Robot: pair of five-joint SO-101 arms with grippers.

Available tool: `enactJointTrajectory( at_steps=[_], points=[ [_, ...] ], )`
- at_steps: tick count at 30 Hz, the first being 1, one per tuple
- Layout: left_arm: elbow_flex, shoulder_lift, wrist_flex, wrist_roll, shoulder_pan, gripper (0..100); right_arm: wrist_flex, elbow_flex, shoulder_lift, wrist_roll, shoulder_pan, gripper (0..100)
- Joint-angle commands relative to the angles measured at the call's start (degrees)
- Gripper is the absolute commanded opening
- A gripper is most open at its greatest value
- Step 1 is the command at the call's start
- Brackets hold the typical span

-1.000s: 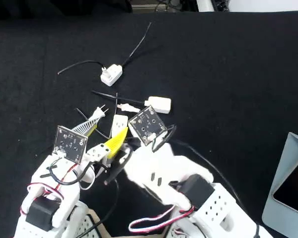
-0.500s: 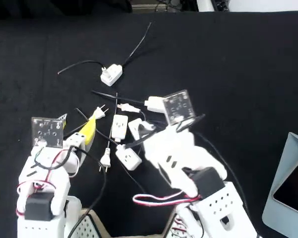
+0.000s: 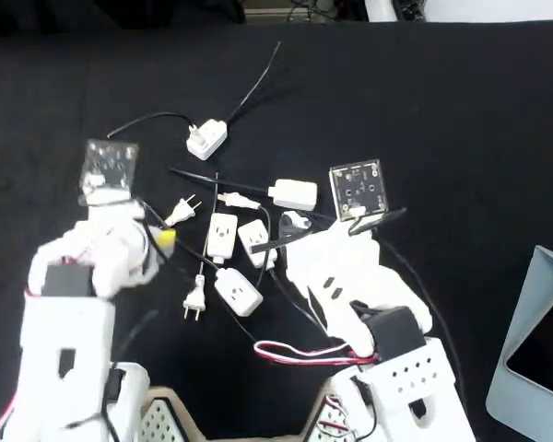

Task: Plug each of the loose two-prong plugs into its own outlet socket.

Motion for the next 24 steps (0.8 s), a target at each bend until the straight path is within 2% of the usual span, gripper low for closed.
enactJointTrajectory(
  at_steps=[1,5,10,14,17,21,24],
  points=[
    [-10.07,12.04,0.35,-1.85,-5.93,26,-1.23,-1.98,0.13,-0.35,0.70,1.1],
    [-14.20,20.04,0.44,-10.37,-12.44,26,-1.23,-1.98,0.13,-0.35,0.70,1.1],
    [-17.27,25.67,0.44,-15.12,-21.76,26,-1.32,-1.27,0.13,-0.18,0.62,1.1],
    [-20.09,27.25,0.62,-17.23,-24.57,26,-2.73,-1.01,0.13,-0.18,0.62,1.1],
    [-24.31,27.52,4.84,-17.32,-23.52,26,-2.81,-1.01,0.13,-0.18,0.62,1.1],
    [-31.34,29.98,12.40,-17.32,-16.31,26,-2.81,-1.01,0.13,-0.18,0.62,1.1],
    [-35.47,34.37,14.95,-17.32,-9.36,26,-2.55,-1.01,0.13,-0.18,0.79,1.1]
  ],
)
